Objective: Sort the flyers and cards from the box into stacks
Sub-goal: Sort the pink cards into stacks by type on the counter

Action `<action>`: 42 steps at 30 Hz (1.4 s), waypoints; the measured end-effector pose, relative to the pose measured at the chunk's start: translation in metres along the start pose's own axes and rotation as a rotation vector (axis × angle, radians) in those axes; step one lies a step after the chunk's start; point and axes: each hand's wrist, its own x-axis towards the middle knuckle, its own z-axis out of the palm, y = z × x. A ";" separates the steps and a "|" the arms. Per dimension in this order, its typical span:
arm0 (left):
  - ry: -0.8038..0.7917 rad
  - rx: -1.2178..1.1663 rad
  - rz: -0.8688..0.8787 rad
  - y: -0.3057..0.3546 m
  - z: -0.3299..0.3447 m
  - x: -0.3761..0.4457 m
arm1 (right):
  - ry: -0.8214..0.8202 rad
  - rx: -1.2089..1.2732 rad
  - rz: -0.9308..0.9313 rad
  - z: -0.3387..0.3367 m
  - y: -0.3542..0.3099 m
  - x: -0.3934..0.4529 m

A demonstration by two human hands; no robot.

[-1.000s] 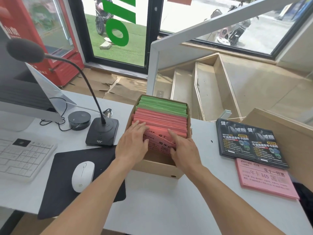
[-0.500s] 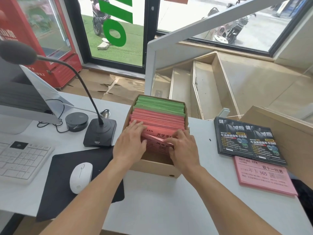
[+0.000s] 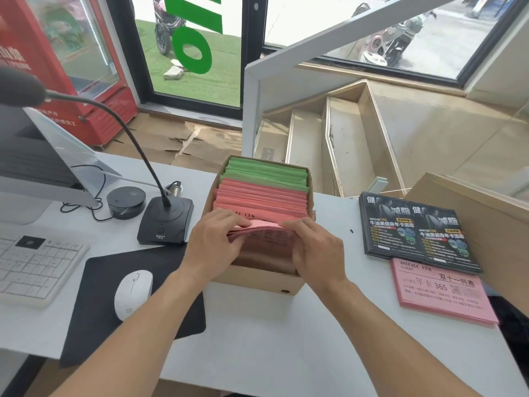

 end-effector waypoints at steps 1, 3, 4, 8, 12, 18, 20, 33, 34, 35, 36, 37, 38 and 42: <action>0.027 -0.056 0.013 0.009 -0.004 0.000 | 0.027 0.030 0.008 -0.012 0.001 0.001; 0.087 -0.148 0.036 0.032 -0.012 0.002 | 0.061 0.174 0.071 -0.039 0.006 0.003; 0.112 -0.209 0.014 0.045 -0.014 0.004 | 0.055 0.282 0.139 -0.055 0.010 0.003; 0.046 -0.506 -0.227 0.103 -0.005 0.003 | -0.040 0.674 0.463 -0.118 0.037 -0.006; -0.181 -0.507 -0.245 0.143 0.040 -0.017 | -0.325 0.625 0.731 -0.156 0.091 -0.039; -0.508 -0.623 -0.522 0.180 0.108 -0.041 | -0.490 0.668 0.997 -0.180 0.150 -0.104; -0.531 -0.658 -0.526 0.182 0.122 -0.046 | -0.385 0.647 0.963 -0.180 0.160 -0.118; -0.401 -0.582 -0.610 0.184 0.161 -0.097 | -0.228 0.829 0.929 -0.163 0.193 -0.193; -0.374 -0.570 -0.604 0.187 0.163 -0.100 | -0.228 0.825 0.923 -0.162 0.193 -0.195; -0.339 -0.560 -0.587 0.189 0.164 -0.101 | -0.214 0.814 0.919 -0.161 0.192 -0.194; -0.304 -0.554 -0.568 0.193 0.165 -0.100 | -0.193 0.803 0.919 -0.161 0.194 -0.193; -0.274 -0.543 -0.554 0.195 0.167 -0.098 | -0.171 0.807 0.921 -0.162 0.196 -0.191; -0.258 -0.531 -0.542 0.197 0.168 -0.095 | -0.153 0.820 0.924 -0.163 0.199 -0.188; -0.289 -0.508 -0.485 0.201 0.172 -0.090 | -0.123 0.844 0.920 -0.162 0.214 -0.186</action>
